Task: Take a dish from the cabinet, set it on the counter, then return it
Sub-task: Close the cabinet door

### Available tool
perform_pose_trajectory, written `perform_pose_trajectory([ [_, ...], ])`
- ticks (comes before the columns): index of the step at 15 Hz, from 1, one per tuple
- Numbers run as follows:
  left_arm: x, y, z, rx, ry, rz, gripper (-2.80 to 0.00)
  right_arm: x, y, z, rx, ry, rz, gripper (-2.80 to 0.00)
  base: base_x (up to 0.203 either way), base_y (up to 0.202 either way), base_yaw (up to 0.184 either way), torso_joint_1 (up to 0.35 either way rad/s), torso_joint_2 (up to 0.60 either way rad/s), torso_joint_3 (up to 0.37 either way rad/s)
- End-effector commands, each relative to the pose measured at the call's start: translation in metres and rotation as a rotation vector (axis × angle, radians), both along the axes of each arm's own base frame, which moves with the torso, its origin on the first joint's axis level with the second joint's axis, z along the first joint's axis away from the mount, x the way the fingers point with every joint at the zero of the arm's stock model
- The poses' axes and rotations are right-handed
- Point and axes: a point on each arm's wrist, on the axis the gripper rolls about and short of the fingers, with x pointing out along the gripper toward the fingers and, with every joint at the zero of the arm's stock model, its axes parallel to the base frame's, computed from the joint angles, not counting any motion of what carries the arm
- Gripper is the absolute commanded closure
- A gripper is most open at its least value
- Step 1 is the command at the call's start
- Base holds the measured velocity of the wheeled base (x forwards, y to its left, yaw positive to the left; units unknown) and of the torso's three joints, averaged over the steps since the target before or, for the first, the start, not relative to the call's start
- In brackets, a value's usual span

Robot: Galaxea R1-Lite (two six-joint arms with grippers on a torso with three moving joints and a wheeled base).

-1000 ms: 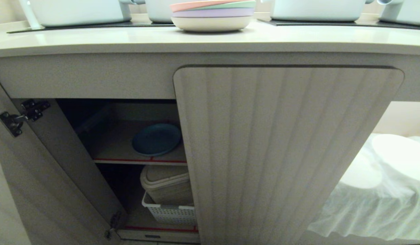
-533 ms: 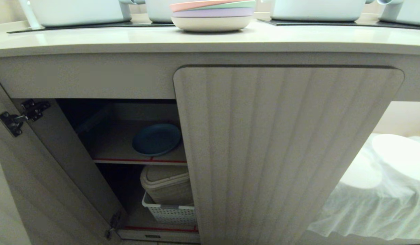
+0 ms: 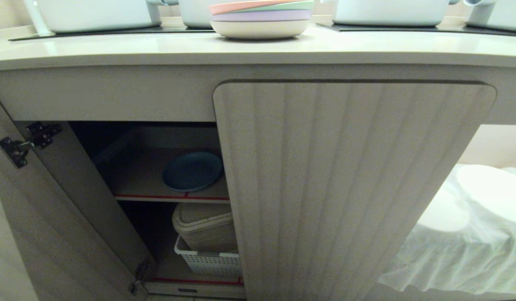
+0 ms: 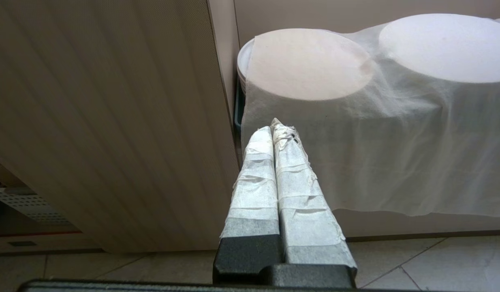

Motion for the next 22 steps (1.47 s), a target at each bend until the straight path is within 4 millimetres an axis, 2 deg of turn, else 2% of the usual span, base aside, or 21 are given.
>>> perform_pose_trajectory([
  [1,0.002,-0.001,0.0,0.008,0.018,0.077,0.0,0.0,0.0,0.0,0.001,0.0,0.001,0.0,0.0,0.0,0.0,0.0,0.0,0.0],
  [5,-0.001,0.001,0.0,-0.038,-0.005,0.205,0.0,0.0,0.0,0.0,0.0,0.0,0.001,0.0,0.0,0.0,0.0,0.0,0.0,0.0],
  [18,-0.001,0.001,0.0,-0.016,-0.022,0.365,0.0,0.0,0.0,0.0,0.0,0.0,0.001,0.0,0.0,0.0,0.0,0.0,0.0,0.0],
  [22,-0.015,0.001,-0.001,-0.051,-0.187,0.413,0.0,0.0,0.0,0.0,0.001,0.0,0.0,0.0,0.0,0.0,0.0,0.0,0.0,0.0],
])
